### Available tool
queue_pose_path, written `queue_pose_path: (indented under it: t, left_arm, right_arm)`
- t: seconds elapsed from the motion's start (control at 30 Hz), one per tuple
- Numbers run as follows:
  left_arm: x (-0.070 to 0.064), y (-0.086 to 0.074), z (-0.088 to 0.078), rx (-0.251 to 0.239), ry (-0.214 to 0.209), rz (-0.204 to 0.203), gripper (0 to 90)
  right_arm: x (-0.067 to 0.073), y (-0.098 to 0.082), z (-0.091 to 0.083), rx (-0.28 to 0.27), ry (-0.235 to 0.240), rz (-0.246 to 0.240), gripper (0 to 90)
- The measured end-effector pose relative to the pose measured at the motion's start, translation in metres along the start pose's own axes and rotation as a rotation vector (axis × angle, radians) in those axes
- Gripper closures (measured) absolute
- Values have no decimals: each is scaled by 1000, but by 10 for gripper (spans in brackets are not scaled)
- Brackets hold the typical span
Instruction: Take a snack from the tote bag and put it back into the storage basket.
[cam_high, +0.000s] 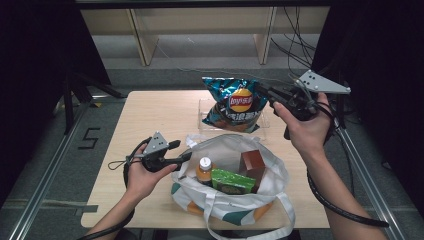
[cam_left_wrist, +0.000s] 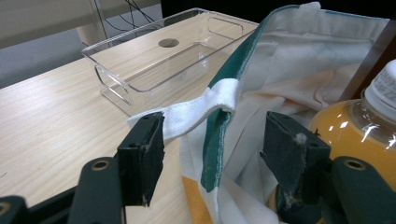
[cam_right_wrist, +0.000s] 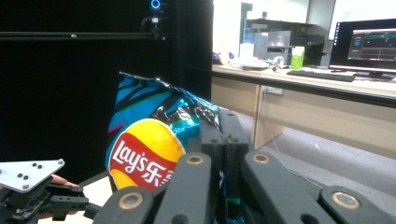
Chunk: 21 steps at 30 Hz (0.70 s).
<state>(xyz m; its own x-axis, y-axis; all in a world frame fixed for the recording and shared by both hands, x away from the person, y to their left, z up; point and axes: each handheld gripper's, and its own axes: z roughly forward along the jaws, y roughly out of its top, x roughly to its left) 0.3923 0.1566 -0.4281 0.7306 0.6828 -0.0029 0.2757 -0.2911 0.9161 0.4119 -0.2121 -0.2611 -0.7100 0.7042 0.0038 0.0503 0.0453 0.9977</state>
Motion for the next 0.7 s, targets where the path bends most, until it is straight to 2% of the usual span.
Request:
queue_pose_path:
  t: [0.07, 0.17, 0.23, 0.4, 0.5, 0.67, 0.7]
  left_arm:
    - [1, 0, 0, -7, -6, -6, 378]
    - [1, 0, -1, -8, 0, -7, 376]
    - [1, 0, -1, -8, -1, -6, 376]
    - [1, 0, -1, -8, -1, -7, 375]
    - [1, 0, -1, -8, 0, -7, 374]
    - [1, 0, 0, -9, -1, -8, 374]
    - [1, 0, 0, -9, -1, -8, 374]
  right_arm:
    - [-2, 0, 1, -6, -1, -10, 900]
    - [-3, 0, 1, 2, -5, 12, 900]
    - [-5, 0, 2, 2, -15, 1, 900]
    - [-7, -1, 4, 0, -25, 21, 900]
    - [-10, 0, 4, 4, -31, 8, 900]
    - [-13, 0, 6, 2, -42, 14, 900]
    - [-13, 0, 6, -1, -40, 31, 900]
